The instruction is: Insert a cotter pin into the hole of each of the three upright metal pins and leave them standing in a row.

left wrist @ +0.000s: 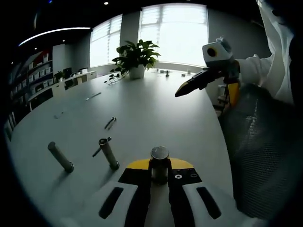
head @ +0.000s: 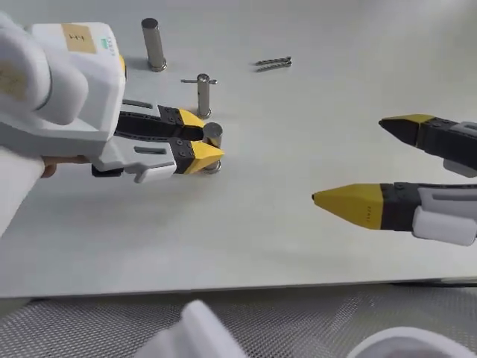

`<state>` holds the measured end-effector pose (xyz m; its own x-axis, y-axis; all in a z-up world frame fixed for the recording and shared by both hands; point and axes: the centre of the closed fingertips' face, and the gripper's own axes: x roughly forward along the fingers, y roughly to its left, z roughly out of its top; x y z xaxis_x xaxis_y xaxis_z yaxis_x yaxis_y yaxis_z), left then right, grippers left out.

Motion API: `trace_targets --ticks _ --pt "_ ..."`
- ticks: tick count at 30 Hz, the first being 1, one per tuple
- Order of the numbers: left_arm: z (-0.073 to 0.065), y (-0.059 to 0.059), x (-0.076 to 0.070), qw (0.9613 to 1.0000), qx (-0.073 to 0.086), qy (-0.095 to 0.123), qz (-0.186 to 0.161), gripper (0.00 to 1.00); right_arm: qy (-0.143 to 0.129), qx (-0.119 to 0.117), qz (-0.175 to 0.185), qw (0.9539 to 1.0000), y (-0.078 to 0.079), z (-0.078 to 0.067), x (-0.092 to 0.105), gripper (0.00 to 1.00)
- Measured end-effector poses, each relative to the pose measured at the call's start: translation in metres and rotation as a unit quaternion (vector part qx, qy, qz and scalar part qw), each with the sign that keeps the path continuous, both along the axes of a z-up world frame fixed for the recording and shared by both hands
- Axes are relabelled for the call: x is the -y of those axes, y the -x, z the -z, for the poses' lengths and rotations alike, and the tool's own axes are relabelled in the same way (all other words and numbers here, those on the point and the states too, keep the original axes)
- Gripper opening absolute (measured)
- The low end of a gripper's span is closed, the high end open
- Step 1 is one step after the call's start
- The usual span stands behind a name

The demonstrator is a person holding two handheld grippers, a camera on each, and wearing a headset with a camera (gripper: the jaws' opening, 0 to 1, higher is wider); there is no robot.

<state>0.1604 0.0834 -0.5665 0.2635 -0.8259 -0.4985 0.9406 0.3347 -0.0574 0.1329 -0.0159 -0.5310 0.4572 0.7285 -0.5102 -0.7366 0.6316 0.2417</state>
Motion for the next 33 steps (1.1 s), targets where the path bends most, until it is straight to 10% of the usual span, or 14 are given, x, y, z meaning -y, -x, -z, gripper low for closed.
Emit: trace_targets --ticks 20,33 --pt "0.0059 0.0012 -0.0006 0.9997 0.023 0.002 -0.009 0.11 -0.003 -0.004 -0.014 0.9999 -0.0020 -0.0007 -0.0077 0.90" --pt "0.0005 0.0074 -0.0064 0.9996 -0.015 0.013 -0.020 0.21 -0.001 -0.007 -0.016 0.9998 0.0002 0.0006 -0.0071 0.90"
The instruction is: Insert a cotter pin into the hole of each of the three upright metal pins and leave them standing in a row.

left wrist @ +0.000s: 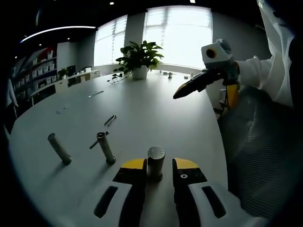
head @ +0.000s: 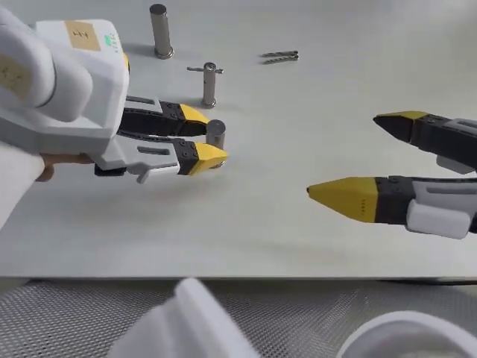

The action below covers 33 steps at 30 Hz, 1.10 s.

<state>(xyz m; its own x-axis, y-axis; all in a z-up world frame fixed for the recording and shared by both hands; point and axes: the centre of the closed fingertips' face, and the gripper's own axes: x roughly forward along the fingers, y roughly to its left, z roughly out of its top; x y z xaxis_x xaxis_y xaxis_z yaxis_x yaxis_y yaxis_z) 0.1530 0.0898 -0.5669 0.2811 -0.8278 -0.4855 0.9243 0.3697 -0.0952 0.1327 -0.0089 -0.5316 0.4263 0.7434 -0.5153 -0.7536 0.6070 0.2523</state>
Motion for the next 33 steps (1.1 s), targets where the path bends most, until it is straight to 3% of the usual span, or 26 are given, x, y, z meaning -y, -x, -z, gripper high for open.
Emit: trace_targets --ticks 3,5,6,11,13,16,17,19,23,27,31,33 --pt "-0.005 0.001 -0.005 0.9999 0.004 0.005 -0.008 0.31 0.000 -0.003 -0.003 1.0000 0.002 0.000 0.000 0.90" --pt "-0.007 0.002 -0.009 0.9999 0.010 0.004 -0.010 0.31 0.002 -0.005 -0.008 1.0000 0.004 0.001 0.000 0.90" --pt "-0.006 -0.001 -0.014 0.9996 0.022 -0.003 -0.017 0.33 0.003 -0.006 -0.010 0.9999 0.004 0.002 0.000 0.90" --pt "-0.013 0.005 -0.022 0.9986 0.037 -0.028 -0.024 0.50 0.007 -0.011 -0.014 0.9998 0.002 0.004 -0.001 0.90" --pt "-0.014 0.003 -0.027 0.9974 0.054 -0.035 -0.031 0.54 0.010 -0.013 -0.018 0.9997 0.002 0.004 -0.001 0.90" --pt "-0.020 0.004 -0.029 0.9975 0.045 -0.024 -0.049 0.59 0.015 -0.017 -0.027 0.9994 -0.001 0.006 -0.003 0.90" --pt "-0.023 0.005 -0.028 0.9977 0.036 -0.013 -0.056 0.63 0.018 -0.018 -0.030 0.9992 -0.001 0.006 -0.003 0.90" --pt "-0.021 0.010 -0.030 0.9978 0.011 -0.018 -0.063 0.75 0.019 -0.019 -0.036 0.9990 -0.003 0.006 -0.005 0.90" --pt "-0.023 0.015 -0.030 0.9973 0.020 -0.033 -0.062 1.00 0.028 -0.023 -0.048 0.9982 -0.006 0.007 -0.006 0.91" --pt "-0.024 0.021 -0.029 0.9974 0.015 -0.027 -0.065 0.99 0.047 -0.028 -0.063 0.9965 -0.009 0.011 -0.005 0.91" --pt "-0.019 0.026 -0.030 0.9958 0.026 -0.062 -0.062 1.00 0.065 -0.025 -0.076 0.9946 -0.019 0.009 -0.003 0.91" --pt "-0.020 0.029 -0.028 0.9955 0.031 -0.068 -0.058 1.00 0.073 -0.023 -0.081 0.9938 -0.024 0.007 -0.002 0.91"
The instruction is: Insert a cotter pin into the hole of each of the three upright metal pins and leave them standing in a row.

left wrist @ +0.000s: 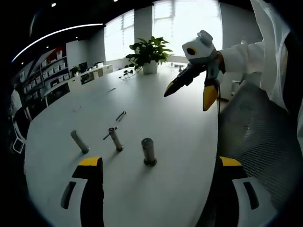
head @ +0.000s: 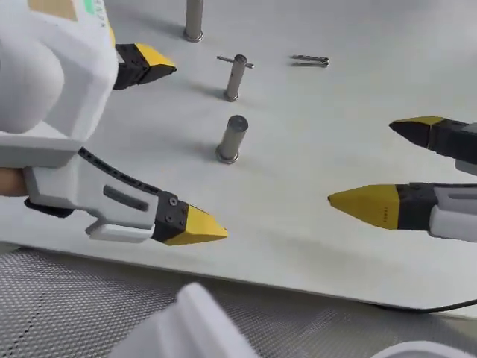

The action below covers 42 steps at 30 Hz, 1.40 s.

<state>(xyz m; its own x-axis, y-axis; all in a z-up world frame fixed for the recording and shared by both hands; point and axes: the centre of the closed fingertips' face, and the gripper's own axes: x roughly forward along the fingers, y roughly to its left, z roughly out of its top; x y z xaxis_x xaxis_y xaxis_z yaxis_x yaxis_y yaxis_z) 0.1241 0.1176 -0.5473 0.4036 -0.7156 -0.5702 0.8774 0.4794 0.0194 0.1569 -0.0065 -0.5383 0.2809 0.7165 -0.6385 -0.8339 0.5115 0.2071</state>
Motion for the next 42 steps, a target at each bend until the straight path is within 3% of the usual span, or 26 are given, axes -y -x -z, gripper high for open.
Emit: trace_targets --ticks 4,8,11,14,18,22,24,25,26,28,35,39,42 --pt "-0.008 0.002 0.007 0.9995 0.000 0.026 -0.017 1.00 0.035 -0.001 -0.027 0.9990 -0.011 -0.001 0.005 0.91" --pt "-0.012 0.004 0.010 0.9996 0.012 0.016 -0.022 1.00 0.068 0.004 -0.061 0.9958 -0.024 -0.003 0.005 0.91" --pt "-0.011 0.004 0.010 0.9996 0.016 0.008 -0.021 1.00 0.097 0.007 -0.091 0.9911 -0.036 -0.001 0.007 0.91" --pt "-0.011 0.003 0.012 0.9992 0.007 0.026 -0.029 1.00 0.128 0.013 -0.127 0.9836 -0.052 0.001 0.005 0.91" --pt "-0.008 0.001 0.008 0.9993 0.010 0.017 -0.033 0.99 0.139 0.013 -0.159 0.9774 -0.067 0.004 -0.005 0.89" --pt "-0.009 -0.003 0.010 0.9989 0.004 0.022 -0.042 0.99 0.133 0.015 -0.161 0.9778 -0.088 0.008 -0.012 0.87" --pt "-0.009 -0.005 0.012 0.9991 0.007 0.014 -0.040 0.99 0.148 0.022 -0.182 0.9718 -0.096 0.011 -0.013 0.86" --pt "-0.010 -0.007 0.011 0.9990 0.021 0.004 -0.038 0.99 0.150 0.023 -0.192 0.9697 -0.098 0.012 -0.015 0.83" --pt "-0.010 -0.007 0.013 0.9991 0.023 0.004 -0.036 0.99 0.145 0.022 -0.192 0.9704 -0.102 0.014 -0.018 0.81" --pt "-0.012 -0.007 0.014 0.9989 0.011 0.015 -0.043 0.99 0.152 0.022 -0.201 0.9673 -0.109 0.017 -0.020 0.78" --pt "-0.016 -0.008 0.019 0.9989 0.015 0.021 -0.039 0.99 0.187 0.018 -0.226 0.9557 -0.128 0.034 -0.021 0.66" --pt "-0.019 -0.007 0.023 0.9990 0.017 0.021 -0.035 0.99 0.210 0.023 -0.239 0.9479 -0.140 0.046 -0.018 0.49" --pt "-0.021 -0.008 0.027 0.9983 0.014 0.038 -0.042 0.99 0.223 0.037 -0.254 0.9405 -0.145 0.053 -0.018 0.37"
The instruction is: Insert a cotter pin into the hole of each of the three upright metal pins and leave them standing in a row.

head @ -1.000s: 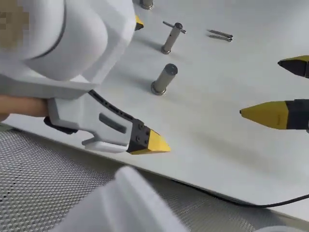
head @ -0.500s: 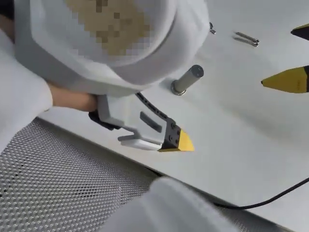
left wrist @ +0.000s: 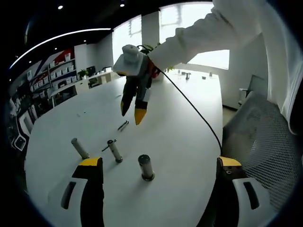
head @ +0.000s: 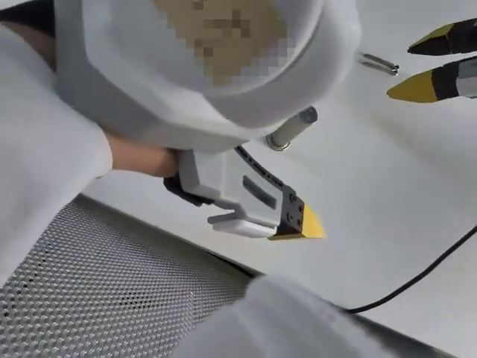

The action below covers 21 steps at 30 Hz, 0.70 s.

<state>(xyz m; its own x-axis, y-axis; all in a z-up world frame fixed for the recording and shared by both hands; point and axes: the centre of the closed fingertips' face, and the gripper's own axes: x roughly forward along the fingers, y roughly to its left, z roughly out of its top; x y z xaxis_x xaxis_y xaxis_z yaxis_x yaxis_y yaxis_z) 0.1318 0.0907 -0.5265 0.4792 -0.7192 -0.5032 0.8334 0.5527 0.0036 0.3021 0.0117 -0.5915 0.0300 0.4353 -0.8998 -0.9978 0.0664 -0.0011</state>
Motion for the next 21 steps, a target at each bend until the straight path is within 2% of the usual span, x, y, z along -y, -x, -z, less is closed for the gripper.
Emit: trace_targets --ticks 3,7,9,10,14,16,19,21 --pt "0.000 0.003 0.004 1.0000 -0.003 0.002 0.003 0.99 0.010 0.004 -0.014 0.9998 -0.002 0.006 -0.001 0.28" --pt "0.003 0.005 0.004 0.9999 -0.006 -0.005 0.007 0.99 0.021 0.003 -0.032 0.9993 -0.003 0.013 -0.002 0.22" --pt "0.003 0.003 0.004 1.0000 -0.003 0.003 0.001 0.99 0.023 0.000 -0.039 0.9990 -0.003 0.015 -0.004 0.18" --pt "0.003 0.002 0.001 0.9999 -0.008 0.006 -0.004 0.99 0.024 0.002 -0.042 0.9989 -0.004 0.016 -0.005 0.16" --pt "0.006 -0.002 -0.003 0.9995 -0.022 0.013 -0.018 0.99 0.029 0.012 -0.049 0.9983 -0.014 0.018 -0.010 0.15" --pt "0.005 -0.003 -0.004 0.9994 -0.022 0.014 -0.022 0.99 0.037 0.002 -0.057 0.9977 -0.014 0.022 -0.010 0.13" --pt "0.000 0.000 -0.001 0.9994 -0.014 0.012 -0.029 0.97 0.054 0.012 -0.065 0.9964 -0.020 0.026 -0.010 0.10" --pt "-0.001 -0.001 -0.001 0.9990 -0.019 0.018 -0.037 0.92 0.053 0.012 -0.065 0.9964 -0.020 0.027 -0.012 0.10"
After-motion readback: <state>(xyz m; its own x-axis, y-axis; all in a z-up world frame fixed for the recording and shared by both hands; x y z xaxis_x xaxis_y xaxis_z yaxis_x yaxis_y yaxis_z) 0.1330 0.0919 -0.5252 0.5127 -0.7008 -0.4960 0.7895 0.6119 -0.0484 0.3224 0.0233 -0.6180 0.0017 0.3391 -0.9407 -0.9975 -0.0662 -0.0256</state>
